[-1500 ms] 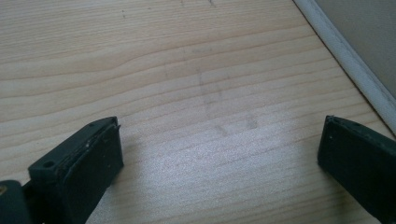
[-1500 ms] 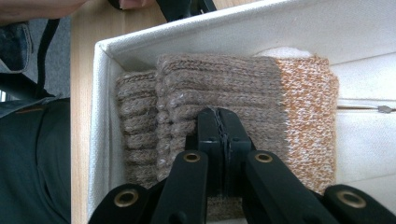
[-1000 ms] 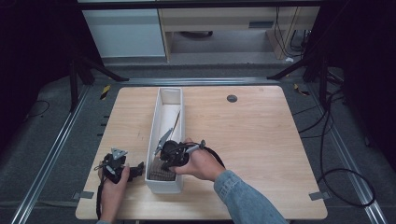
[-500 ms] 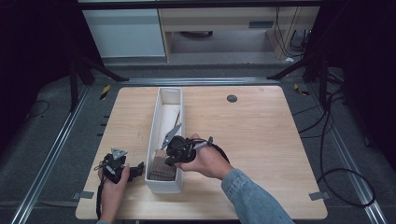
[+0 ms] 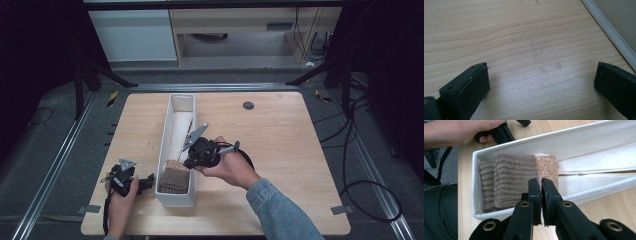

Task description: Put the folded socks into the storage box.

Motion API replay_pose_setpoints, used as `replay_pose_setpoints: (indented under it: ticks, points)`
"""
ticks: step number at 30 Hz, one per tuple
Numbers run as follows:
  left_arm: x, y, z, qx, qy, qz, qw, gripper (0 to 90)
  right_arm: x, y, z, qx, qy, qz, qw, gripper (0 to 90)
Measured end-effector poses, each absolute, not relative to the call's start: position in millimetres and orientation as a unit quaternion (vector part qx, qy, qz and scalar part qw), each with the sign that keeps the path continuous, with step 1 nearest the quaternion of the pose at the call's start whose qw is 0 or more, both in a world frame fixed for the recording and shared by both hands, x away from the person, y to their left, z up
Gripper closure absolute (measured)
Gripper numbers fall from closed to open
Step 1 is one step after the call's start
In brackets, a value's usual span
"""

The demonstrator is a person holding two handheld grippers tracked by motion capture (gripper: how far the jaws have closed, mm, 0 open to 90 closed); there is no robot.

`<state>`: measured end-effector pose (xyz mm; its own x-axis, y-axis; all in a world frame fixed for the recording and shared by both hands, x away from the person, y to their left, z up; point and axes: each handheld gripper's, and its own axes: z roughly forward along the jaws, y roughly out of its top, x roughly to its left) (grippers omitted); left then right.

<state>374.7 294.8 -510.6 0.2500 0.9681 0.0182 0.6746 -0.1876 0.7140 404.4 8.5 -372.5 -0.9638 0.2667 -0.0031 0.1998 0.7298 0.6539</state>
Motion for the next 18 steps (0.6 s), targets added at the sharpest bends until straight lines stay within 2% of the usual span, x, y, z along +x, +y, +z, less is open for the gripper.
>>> replay_pose_setpoints:
  ticks: [7, 9, 12, 13, 15, 18]
  points:
    - [375, 295, -511, 0.731, 0.562, 0.244, 0.301, 0.0, 409, -3, -366, 0.143, 0.921, 0.357, 0.067, 83.3]
    - [375, 295, -511, 0.731, 0.562, 0.244, 0.301, 0.0, 412, -9, -364, 0.161, 0.915, 0.361, 0.083, 69.6]
    - [375, 295, -511, 0.731, 0.562, 0.244, 0.301, 0.0, 419, -17, -363, 0.206, 0.903, 0.355, 0.127, 38.3]
    - [375, 295, -511, 0.731, 0.562, 0.244, 0.301, 0.0, 421, -21, -363, 0.221, 0.897, 0.354, 0.146, 30.4]
    - [374, 295, -511, 0.731, 0.562, 0.244, 0.301, 0.0, 425, -30, -362, 0.244, 0.885, 0.356, 0.175, 20.2]
    - [374, 295, -511, 0.731, 0.562, 0.244, 0.301, 0.0, 430, -45, -362, 0.269, 0.871, 0.356, 0.205, 9.4]
